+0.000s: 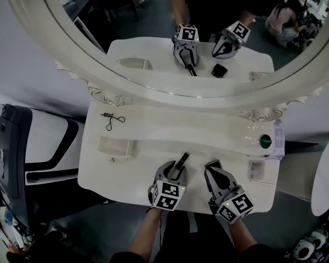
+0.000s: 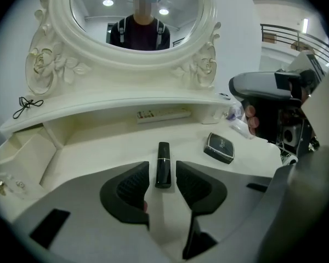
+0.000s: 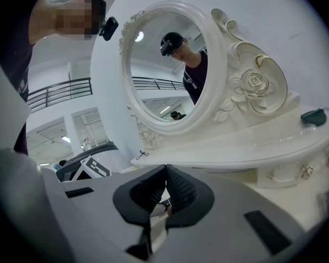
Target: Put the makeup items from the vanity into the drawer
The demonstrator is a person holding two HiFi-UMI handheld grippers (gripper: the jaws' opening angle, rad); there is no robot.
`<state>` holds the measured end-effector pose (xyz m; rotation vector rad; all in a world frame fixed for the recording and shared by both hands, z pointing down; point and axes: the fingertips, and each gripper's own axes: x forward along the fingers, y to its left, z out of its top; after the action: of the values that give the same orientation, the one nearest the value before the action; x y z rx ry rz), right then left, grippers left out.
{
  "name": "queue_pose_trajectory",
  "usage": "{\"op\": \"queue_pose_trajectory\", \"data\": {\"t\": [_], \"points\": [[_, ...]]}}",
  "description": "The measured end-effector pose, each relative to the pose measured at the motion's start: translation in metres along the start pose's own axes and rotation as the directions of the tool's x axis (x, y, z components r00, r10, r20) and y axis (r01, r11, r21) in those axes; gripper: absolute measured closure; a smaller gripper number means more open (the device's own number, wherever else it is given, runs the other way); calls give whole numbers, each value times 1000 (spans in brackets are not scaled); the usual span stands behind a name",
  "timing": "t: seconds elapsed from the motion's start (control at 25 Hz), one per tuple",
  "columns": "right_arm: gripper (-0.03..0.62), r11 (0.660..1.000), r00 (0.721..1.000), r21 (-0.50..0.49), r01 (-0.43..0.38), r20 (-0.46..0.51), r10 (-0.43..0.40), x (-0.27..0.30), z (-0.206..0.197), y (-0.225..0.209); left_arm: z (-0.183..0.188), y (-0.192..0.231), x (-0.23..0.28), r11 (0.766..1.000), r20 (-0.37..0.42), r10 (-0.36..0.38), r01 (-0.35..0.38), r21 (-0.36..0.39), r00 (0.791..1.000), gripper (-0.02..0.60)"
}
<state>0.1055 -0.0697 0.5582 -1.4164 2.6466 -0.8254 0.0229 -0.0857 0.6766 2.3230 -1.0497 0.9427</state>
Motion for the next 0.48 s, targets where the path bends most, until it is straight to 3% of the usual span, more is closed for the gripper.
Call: {"op": "queue_pose_trajectory", "data": {"t": [0.24, 0.48], "points": [[569, 1000, 1000, 9, 12, -11, -12, 0, -5, -10, -9, 5, 13, 1000, -71, 20, -19, 23, 997, 437], [569, 1000, 1000, 16, 14, -19, -14, 1, -6, -15, -10, 8, 15, 1000, -81, 30, -30, 10, 996, 456]]}}
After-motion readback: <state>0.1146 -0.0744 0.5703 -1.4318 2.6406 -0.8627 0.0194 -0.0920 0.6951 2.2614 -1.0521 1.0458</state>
